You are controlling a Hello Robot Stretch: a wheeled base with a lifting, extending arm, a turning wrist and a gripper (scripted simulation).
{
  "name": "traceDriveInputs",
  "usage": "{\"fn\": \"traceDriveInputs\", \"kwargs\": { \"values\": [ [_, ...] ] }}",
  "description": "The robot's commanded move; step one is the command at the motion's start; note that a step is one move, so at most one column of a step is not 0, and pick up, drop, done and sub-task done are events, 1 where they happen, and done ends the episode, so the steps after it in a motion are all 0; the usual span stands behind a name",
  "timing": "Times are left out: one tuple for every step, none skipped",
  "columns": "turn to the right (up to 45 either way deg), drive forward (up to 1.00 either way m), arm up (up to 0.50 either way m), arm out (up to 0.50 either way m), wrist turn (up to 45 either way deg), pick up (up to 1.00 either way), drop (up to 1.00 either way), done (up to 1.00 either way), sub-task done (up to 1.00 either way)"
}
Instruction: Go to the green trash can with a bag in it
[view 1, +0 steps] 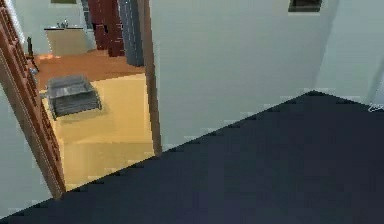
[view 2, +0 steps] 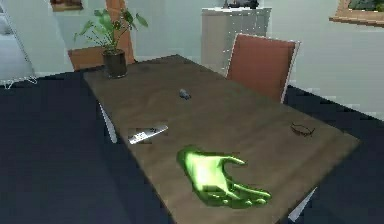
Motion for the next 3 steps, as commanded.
{"fn": "traceDriveInputs", "kwargs": {
  "values": [
    [45.0,0.00,0.00,0.00,0.0,0.00,0.00,0.00,0.00],
    [9.0,0.00,0.00,0.00,0.0,0.00,0.00,0.00,0.00],
    [0.0,1.00,0.00,0.00,0.0,0.00,0.00,0.00,0.00]
  ]
}}
